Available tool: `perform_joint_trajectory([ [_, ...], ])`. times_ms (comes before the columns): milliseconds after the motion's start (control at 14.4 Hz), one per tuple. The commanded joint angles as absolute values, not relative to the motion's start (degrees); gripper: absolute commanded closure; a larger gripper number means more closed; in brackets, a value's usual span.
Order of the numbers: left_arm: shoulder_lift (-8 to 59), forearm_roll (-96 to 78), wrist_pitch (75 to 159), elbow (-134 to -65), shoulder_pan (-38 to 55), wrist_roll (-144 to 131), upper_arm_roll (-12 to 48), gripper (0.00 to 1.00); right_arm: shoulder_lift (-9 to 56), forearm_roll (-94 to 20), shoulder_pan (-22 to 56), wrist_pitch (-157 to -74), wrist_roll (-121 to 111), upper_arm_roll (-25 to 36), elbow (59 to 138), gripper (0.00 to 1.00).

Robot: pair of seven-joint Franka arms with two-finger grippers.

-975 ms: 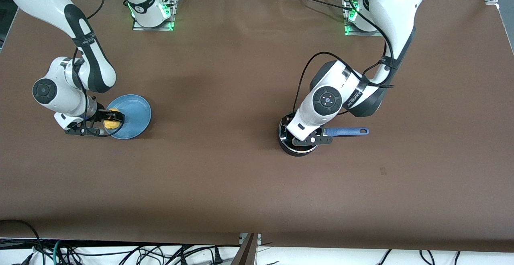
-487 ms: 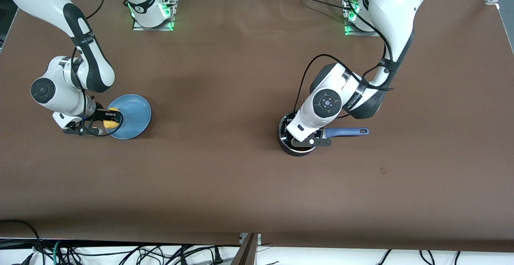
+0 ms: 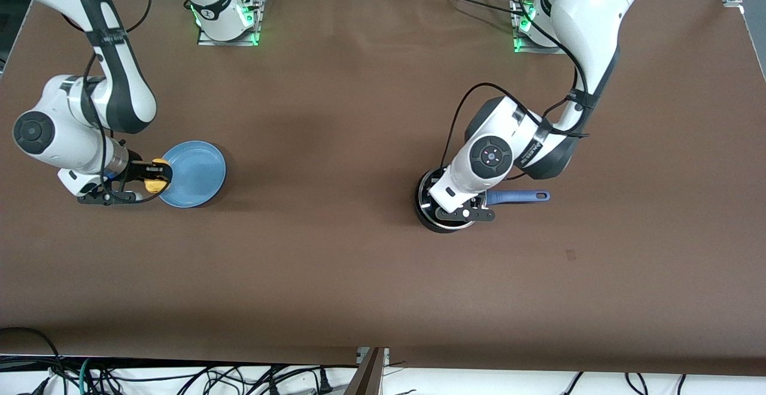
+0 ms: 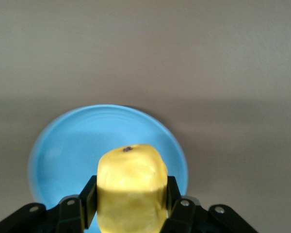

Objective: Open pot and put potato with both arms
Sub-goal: 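Lift the lid aside with the left gripper while the right gripper carries the potato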

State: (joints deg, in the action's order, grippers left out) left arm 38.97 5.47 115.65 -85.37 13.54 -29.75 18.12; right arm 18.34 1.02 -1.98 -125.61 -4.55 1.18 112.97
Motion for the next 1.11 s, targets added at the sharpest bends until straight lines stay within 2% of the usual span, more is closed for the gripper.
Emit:
perform_joint_trajectory([
  [0, 39.03, 5.02, 115.14, -83.76, 11.51, -26.89, 18.63, 1.00, 18.46, 0.88, -1.85, -117.44, -1.42, -2.71, 105.93, 0.51],
  [348, 34.64, 3.70, 110.67, -83.67, 8.10, -22.25, 19.16, 1.00, 18.98, 0.53, -1.50, -116.37, 12.53, -13.42, 100.03, 0.51],
  [557, 29.46, 3.69, 103.30, -84.11, 4.59, -14.28, 18.90, 1.00, 21.08, 0.53, 1.30, -116.63, 24.31, -17.65, 96.52, 0.51],
  [766, 23.75, 3.69, 98.45, -87.26, -3.84, -1.36, 18.90, 1.00, 24.94, 0.61, 8.67, -117.42, 34.85, -18.81, 91.42, 0.52],
  [905, 20.58, 4.39, 98.09, -90.95, -9.73, 7.60, 18.81, 1.00, 29.42, 0.79, 14.91, -119.69, 44.60, -18.72, 85.64, 0.52],
  [1044, 20.65, 7.88, 100.62, -93.94, -15.53, 15.17, 18.63, 1.00, 34.17, 1.23, 20.28, -124.86, 52.09, -18.72, 80.70, 0.52],
])
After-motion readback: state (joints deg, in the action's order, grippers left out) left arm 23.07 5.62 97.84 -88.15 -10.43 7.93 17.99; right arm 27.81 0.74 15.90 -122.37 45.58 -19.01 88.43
